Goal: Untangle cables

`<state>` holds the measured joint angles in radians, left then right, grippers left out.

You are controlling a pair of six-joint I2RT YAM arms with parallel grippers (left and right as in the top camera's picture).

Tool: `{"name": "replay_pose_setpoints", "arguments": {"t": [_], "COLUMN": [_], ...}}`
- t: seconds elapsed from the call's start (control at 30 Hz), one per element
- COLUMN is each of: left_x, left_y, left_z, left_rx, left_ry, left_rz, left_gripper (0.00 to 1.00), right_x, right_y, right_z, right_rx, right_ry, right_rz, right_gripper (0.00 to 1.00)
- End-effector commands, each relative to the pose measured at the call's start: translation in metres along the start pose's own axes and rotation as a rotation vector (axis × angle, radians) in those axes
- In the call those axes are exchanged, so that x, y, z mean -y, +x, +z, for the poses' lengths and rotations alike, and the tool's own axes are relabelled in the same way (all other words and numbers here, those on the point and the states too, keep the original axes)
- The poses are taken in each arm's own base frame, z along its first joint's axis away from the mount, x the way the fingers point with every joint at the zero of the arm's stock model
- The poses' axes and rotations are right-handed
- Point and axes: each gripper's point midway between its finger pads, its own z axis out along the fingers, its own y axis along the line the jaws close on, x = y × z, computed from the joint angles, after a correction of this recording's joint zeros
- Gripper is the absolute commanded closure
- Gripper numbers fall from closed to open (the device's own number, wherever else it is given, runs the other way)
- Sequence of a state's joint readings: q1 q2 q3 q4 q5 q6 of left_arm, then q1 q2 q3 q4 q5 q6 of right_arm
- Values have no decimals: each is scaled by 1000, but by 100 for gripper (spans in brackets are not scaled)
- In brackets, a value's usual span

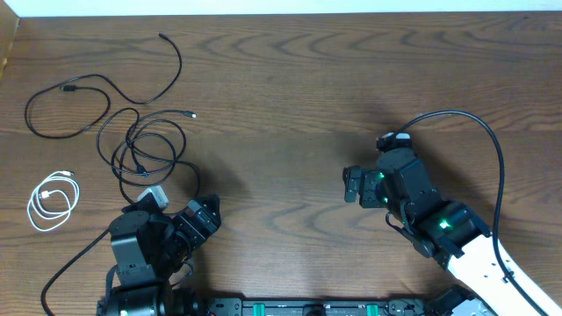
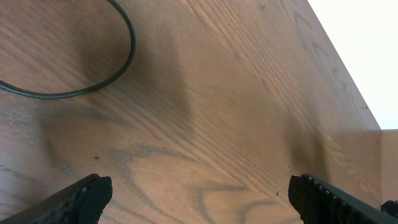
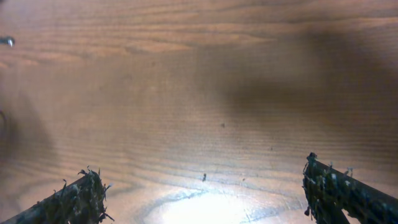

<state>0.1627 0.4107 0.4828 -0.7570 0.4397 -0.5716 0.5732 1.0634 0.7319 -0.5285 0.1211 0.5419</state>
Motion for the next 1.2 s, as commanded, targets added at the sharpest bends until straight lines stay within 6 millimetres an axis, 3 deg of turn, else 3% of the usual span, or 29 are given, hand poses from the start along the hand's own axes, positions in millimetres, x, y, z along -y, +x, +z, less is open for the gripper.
{"name": "replay_pose_setpoints", "arguments": {"t": [0.0, 0.47, 0.73, 1.0, 1.17], "left_x": [2, 2, 2, 2, 2], "left_y": [-1, -1, -1, -1, -1], "left_z": [-1, -1, -1, -1, -1], "left_rx": [-1, -1, -1, -1, -1], "left_ry": [4, 4, 4, 4, 4], "left_rz": [14, 14, 14, 14, 14], "left_gripper": [4, 4, 4, 4, 4], "right_x": [-3, 1, 33, 89, 109], "right_y": [2, 0, -7, -8, -6], "right_z": [0, -1, -17, -31, -38], "right_rx": [-15, -5, 85, 236, 389], "right_ry": [-19, -2, 93, 162, 128], "right_rz": [-39, -39, -11, 141, 213], "right_gripper": [1, 1, 1, 1, 1]}}
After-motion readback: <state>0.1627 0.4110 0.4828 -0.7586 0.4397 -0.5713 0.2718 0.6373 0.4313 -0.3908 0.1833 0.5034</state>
